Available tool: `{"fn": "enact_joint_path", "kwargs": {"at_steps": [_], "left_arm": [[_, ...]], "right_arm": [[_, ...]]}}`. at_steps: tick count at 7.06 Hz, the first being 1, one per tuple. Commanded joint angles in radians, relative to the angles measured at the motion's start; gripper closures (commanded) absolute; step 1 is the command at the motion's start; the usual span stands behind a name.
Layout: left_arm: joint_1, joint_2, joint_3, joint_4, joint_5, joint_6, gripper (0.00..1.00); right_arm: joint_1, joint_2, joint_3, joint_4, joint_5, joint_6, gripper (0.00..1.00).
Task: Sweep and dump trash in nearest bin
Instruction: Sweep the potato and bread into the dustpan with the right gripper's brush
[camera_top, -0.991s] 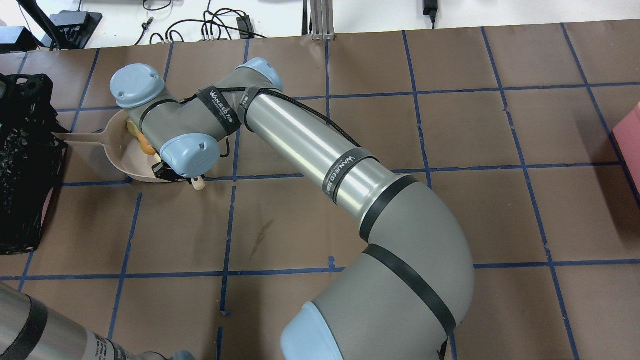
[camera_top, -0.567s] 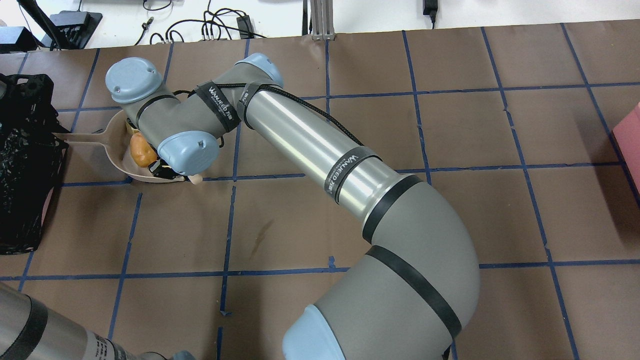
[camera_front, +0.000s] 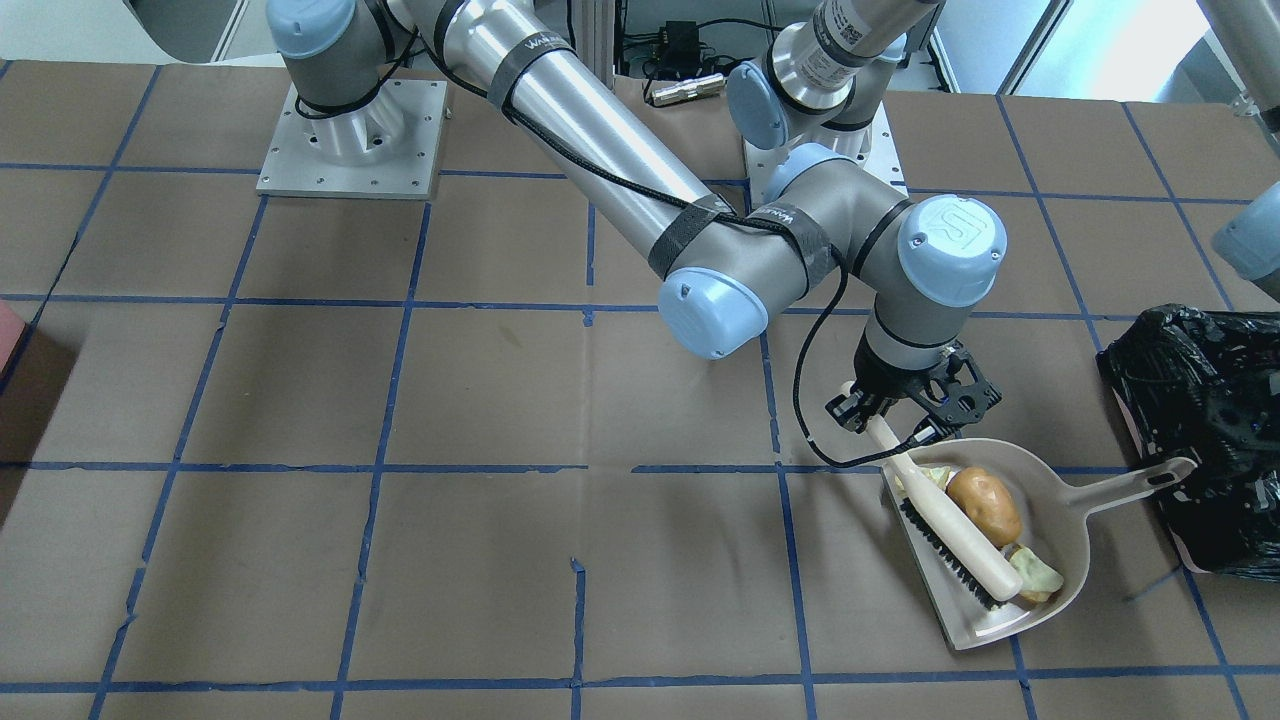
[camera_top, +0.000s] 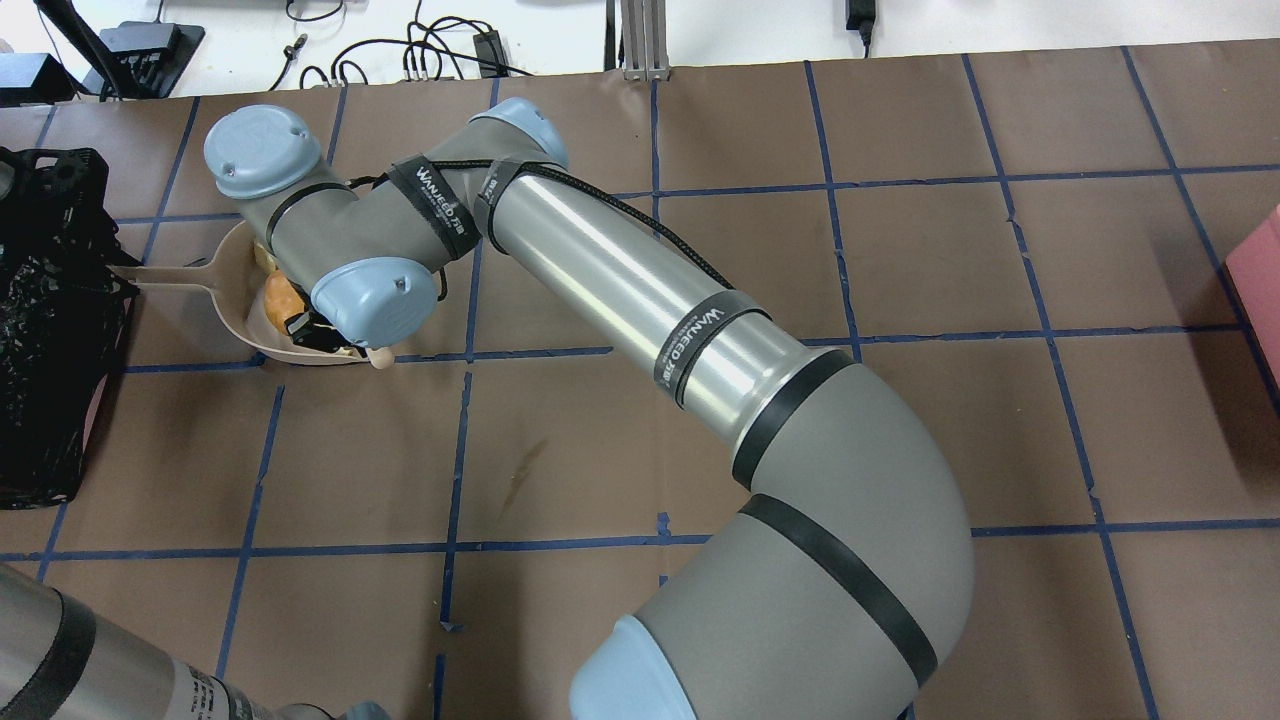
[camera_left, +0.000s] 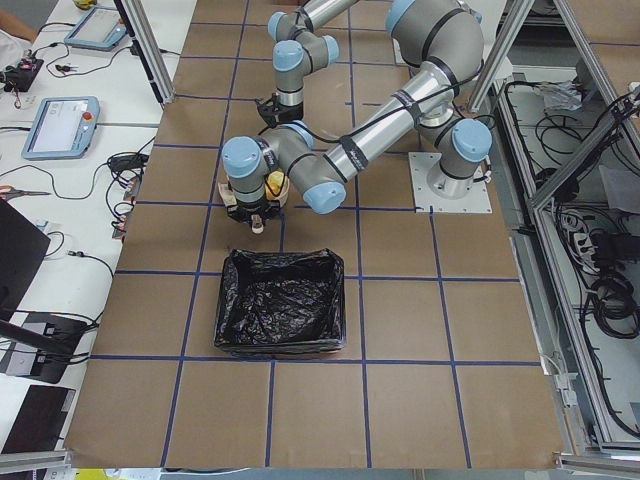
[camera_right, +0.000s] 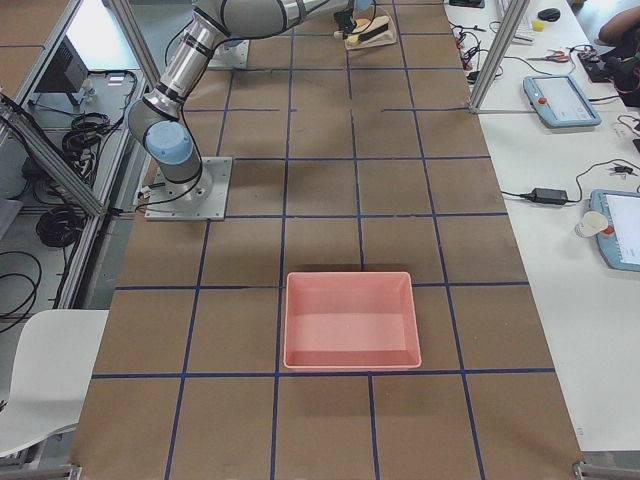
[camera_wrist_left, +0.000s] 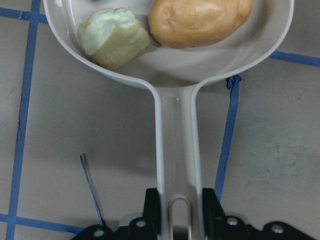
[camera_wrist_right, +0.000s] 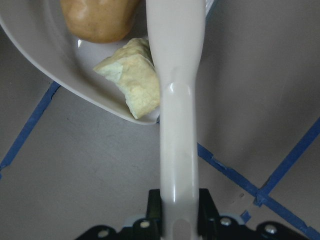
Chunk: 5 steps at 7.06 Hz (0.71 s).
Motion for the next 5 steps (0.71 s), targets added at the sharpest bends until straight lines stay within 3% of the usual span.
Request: {"fn": "enact_joint_path", "kwargs": {"at_steps": [1, 3, 5], "left_arm": [[0.001, -0.003, 0.001, -0.001, -0.007, -0.007, 0.94], [0.011, -0.003, -0.009, -0.015, -0.063, -0.01, 0.94], [0.019, -0.001, -0.013, -0.018, -0.095, -0.011, 0.94]], "right_arm": [[-0.004, -0.003, 0.006, 0.001, -0.004, 0.054, 0.98], [-0.033, -0.011, 0.016, 0.004, -0.004, 0.061, 0.97], [-0.098, -0.07, 0.036, 0.084, -0.009, 0.078, 0.97]]}}
